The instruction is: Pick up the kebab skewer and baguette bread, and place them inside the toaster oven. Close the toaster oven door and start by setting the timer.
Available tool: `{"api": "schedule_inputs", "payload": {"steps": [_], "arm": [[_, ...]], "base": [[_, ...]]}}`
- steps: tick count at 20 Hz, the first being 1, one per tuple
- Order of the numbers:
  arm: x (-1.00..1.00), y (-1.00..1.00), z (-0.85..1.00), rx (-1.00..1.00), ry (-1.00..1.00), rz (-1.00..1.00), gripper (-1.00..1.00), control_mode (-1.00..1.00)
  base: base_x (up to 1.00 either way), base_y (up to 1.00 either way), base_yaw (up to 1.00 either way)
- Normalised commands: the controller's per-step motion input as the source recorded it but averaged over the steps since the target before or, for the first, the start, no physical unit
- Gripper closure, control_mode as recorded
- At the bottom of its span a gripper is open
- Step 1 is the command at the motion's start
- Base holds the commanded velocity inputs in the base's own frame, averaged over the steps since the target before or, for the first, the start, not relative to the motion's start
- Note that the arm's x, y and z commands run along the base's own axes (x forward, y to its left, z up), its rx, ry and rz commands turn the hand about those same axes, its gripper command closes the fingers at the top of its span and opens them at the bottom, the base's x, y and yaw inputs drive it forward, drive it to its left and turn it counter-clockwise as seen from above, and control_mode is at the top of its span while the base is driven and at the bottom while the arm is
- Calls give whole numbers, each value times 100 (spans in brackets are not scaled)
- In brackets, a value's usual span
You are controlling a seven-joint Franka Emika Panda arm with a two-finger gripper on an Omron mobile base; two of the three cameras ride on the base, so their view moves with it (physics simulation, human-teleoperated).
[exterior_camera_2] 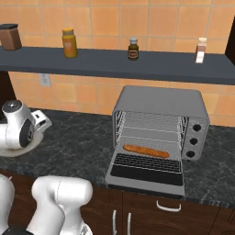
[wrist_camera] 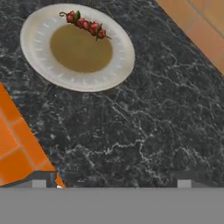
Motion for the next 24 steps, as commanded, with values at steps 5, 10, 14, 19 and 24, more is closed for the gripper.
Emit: {"api": "schedule_inputs", "payload": {"steps": [5,10,14,19,24], "arm": [[35,100,0,-19,11,7,-100,-100],[33,100,0,-20,6,6,-100,-100],[61,100,0,-17,8,11,-100,-100],[76,84,-1,-15,27,13,-100,-100],[33,57,-29,-12,21,9,-100,-100]], "base": [[0,0,0],[0,0,0],[0,0,0],[0,0,0],[0,0,0]]}}
